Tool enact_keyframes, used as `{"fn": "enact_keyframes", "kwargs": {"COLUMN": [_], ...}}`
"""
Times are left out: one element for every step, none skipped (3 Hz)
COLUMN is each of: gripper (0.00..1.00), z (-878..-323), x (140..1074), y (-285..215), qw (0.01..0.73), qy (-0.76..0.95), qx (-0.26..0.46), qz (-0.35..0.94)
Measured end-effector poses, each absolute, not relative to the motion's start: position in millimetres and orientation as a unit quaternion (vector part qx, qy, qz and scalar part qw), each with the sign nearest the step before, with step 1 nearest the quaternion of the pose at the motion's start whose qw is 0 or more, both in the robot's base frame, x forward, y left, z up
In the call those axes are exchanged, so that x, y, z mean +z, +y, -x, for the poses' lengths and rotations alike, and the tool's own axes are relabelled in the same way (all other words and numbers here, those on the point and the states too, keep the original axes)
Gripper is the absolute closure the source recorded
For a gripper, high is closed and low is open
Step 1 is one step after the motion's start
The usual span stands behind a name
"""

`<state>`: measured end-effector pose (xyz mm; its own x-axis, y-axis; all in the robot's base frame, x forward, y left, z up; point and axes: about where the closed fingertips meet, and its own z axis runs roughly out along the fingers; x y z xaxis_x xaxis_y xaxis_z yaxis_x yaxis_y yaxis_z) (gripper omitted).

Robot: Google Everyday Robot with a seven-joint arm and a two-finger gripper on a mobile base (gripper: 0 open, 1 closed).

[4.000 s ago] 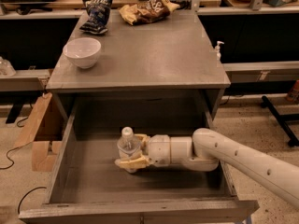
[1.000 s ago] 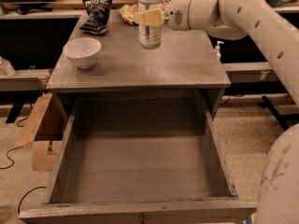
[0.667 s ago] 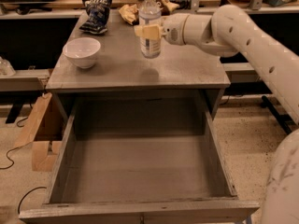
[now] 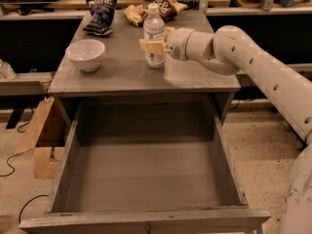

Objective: Pick blue plastic bottle from top drawer and place on counter

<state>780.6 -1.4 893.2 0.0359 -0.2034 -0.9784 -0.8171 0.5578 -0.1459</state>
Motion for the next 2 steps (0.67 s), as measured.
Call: {"fn": "enact_keyframes", "kwargs": {"gripper": [0.74,0.51], "z": [-780.6,-780.6], "x": [900.9,900.9], "y": [-1.4,-1.4], "qw": [0.602,0.602], "qy": [0.646,0.646], "qx": [0.255,0.255], "qz": [0.395,0.395]}}
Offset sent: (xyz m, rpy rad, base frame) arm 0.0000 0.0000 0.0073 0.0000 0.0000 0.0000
